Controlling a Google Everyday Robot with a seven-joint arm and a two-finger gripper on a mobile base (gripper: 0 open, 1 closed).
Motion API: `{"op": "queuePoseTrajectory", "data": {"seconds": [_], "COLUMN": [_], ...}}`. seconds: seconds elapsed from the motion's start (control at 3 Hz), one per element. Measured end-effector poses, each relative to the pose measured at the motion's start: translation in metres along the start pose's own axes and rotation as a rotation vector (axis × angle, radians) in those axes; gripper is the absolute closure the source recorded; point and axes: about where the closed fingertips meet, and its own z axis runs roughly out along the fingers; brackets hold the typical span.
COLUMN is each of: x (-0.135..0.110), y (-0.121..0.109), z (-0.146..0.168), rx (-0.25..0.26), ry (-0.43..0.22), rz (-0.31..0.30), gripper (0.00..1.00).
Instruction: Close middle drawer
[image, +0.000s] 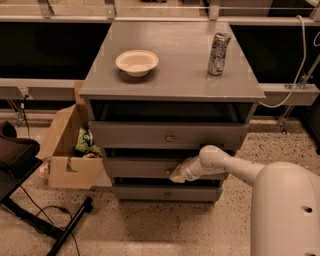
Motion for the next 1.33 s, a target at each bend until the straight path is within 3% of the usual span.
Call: {"op": "queuePoseTrajectory", "data": {"seconds": [1.33], "x": [0.0], "y": [0.0], "z": [0.0], "rx": [0.0], "ry": [0.0], "rz": [0.0], "gripper": [1.0]}}
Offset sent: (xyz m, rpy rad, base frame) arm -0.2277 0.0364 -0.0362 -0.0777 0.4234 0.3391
